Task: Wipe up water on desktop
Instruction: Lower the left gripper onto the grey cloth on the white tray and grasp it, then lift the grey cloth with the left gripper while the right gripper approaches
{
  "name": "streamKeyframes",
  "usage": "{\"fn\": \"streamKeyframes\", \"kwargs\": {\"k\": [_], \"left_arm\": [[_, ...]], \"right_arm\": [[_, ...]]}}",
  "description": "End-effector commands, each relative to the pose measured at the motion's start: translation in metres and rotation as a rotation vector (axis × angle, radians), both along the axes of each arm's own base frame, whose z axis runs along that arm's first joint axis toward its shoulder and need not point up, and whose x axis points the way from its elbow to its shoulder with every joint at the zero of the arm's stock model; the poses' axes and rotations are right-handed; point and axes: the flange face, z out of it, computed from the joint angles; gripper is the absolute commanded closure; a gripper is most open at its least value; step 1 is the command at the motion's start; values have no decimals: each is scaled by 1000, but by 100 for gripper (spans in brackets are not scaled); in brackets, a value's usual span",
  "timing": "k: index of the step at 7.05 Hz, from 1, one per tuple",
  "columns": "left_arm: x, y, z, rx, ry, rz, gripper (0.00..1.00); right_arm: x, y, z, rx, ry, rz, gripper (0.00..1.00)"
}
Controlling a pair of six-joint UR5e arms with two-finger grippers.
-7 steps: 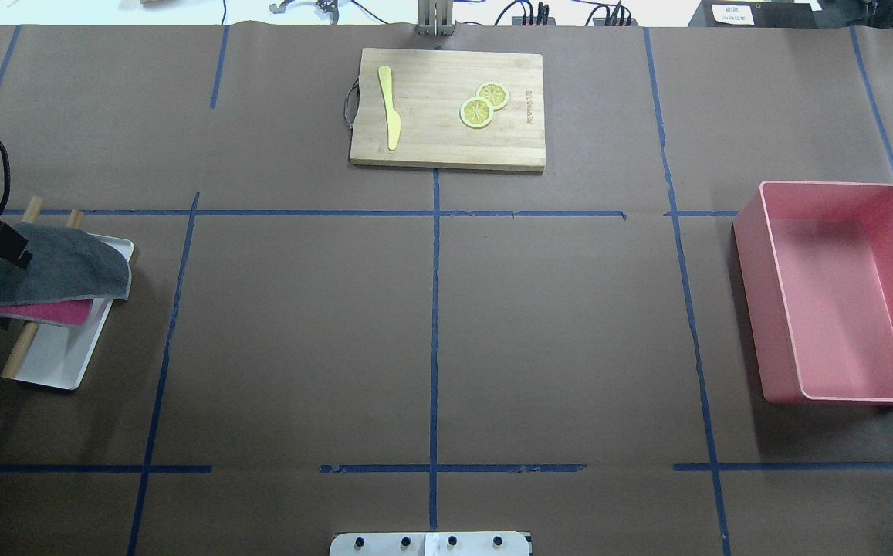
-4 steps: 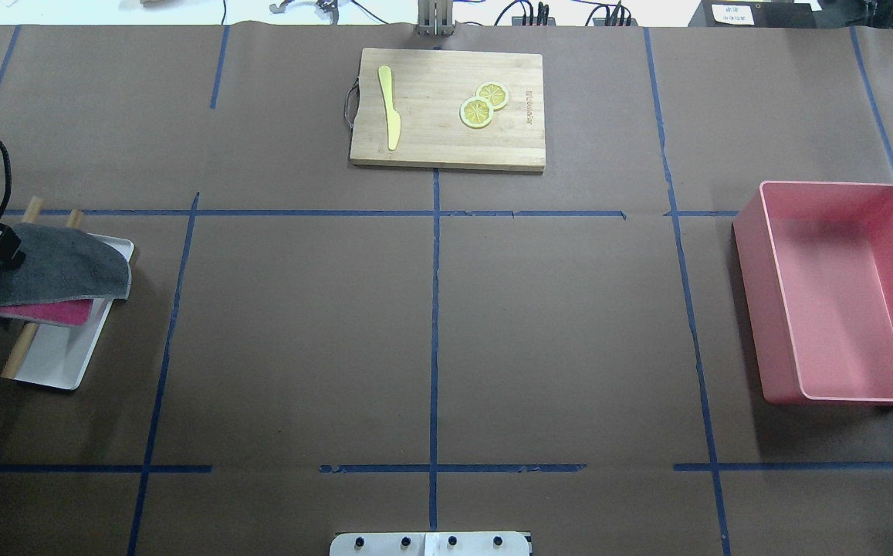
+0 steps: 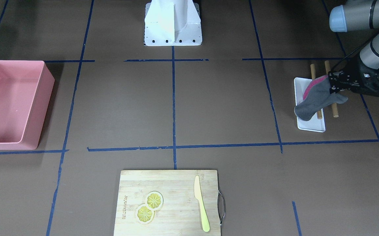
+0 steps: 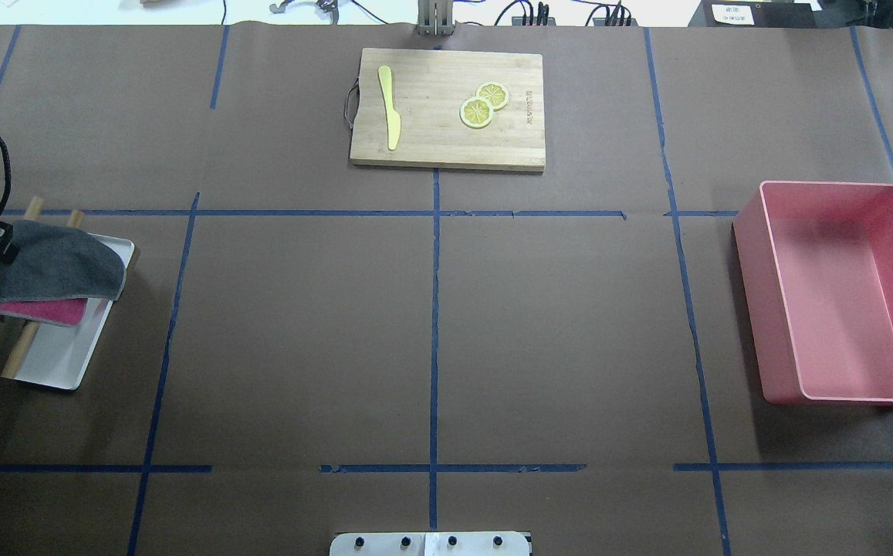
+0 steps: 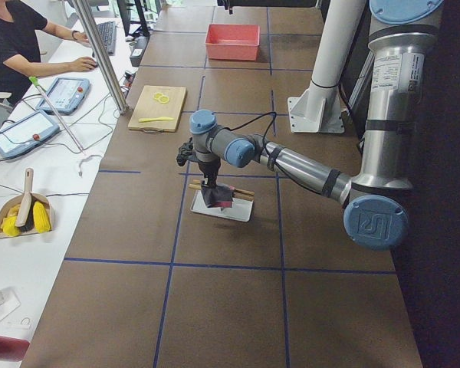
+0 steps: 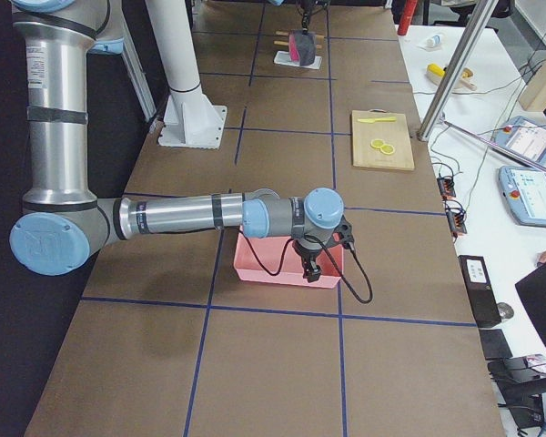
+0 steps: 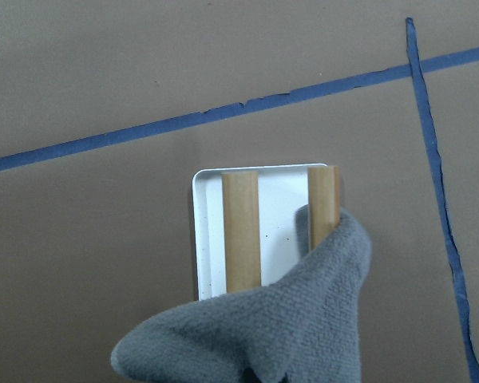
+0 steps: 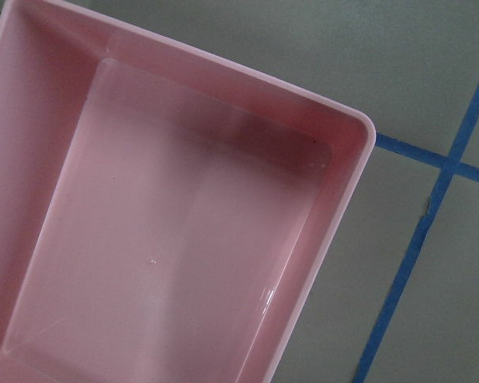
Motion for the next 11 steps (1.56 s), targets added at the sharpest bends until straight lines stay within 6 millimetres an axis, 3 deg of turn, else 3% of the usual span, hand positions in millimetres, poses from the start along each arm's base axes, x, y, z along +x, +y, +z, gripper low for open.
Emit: {"fn": "streamKeyframes", "kwargs": {"k": [1,2,3,4,5,6,7,8,9,11], "left_arm": [[0,4,-70,-34,80,-124,100],[23,-6,-119,-87,146,-188,100],[72,-3,-176,-150,210,-214,100],[139,19,-231,-235,262,-203,100],[181,34,-266,-260,279,-236,100],[219,42,-287,-229,276,-247,100],[247,37,-309,-259,284,-264,100],[263,27,-335,-343,309,-322,100],[268,25,-353,-399,333,-365,100],[281,16,-360,-620,433,-501,100]], "right_arm": [[-6,-8,-18,33,-8,5,0],[-28,-13,-34,53,-23,32,1],[-60,-14,-51,102,-60,58,1],[-99,-10,-71,111,-108,90,1],[-129,-4,-90,146,-145,140,0],[-170,1,-116,179,-203,161,0],[-196,-2,-143,159,-233,181,0],[-216,3,-178,161,-272,191,1],[-242,12,-213,152,-307,216,0],[-298,29,-275,191,-367,247,0]]}}
